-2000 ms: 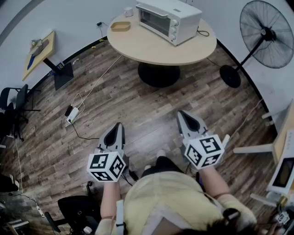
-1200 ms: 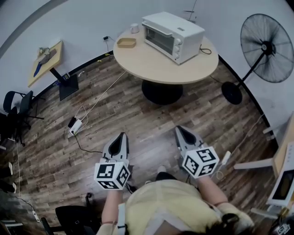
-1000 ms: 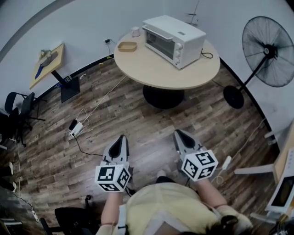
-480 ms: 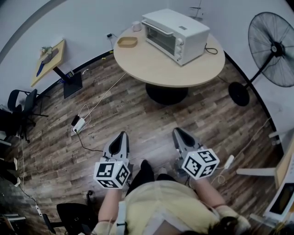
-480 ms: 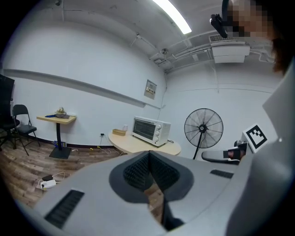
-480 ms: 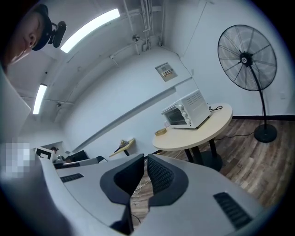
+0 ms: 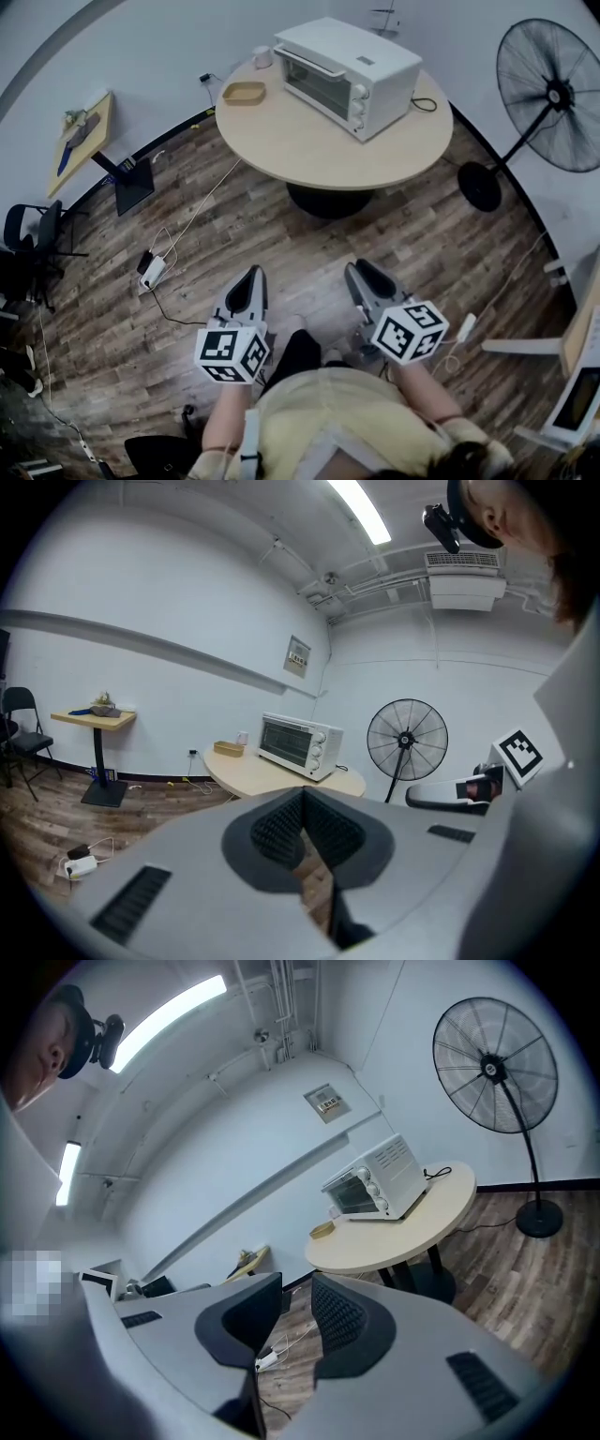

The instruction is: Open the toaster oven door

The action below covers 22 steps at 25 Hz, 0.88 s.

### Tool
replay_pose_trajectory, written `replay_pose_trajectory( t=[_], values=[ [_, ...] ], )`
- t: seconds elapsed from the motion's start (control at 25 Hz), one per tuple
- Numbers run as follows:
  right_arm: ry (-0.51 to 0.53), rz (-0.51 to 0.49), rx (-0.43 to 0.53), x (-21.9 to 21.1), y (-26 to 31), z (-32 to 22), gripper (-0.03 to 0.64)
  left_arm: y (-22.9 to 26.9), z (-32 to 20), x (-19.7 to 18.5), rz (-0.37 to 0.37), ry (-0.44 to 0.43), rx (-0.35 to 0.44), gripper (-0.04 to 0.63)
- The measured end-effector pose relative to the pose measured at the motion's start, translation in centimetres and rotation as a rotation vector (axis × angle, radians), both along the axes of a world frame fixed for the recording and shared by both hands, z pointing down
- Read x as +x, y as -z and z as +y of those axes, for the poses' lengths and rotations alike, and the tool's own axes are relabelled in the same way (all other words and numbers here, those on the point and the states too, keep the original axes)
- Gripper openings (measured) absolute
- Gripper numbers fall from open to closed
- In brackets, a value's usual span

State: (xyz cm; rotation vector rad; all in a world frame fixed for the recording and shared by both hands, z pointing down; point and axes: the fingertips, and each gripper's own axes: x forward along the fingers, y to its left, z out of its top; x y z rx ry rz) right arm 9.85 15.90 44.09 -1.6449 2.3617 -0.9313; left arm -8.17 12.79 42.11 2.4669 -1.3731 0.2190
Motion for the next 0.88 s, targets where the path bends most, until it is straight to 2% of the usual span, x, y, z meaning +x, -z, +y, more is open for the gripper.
replay_pose_trajectory(
  t=[0.72,0.88],
  values=[
    [-0.070,-0.057,-0.048,-3.8,0.8,-13.0,0.114,-1.2,-12.3,-4.4,-0.010,-0.056,-0.035,0.002],
    [-0.096,-0.059,-0.032,-4.2,1.8,-15.7,0.117,-1.0,-14.2,-5.5,-0.018,-0.074,-0.024,0.002]
  ],
)
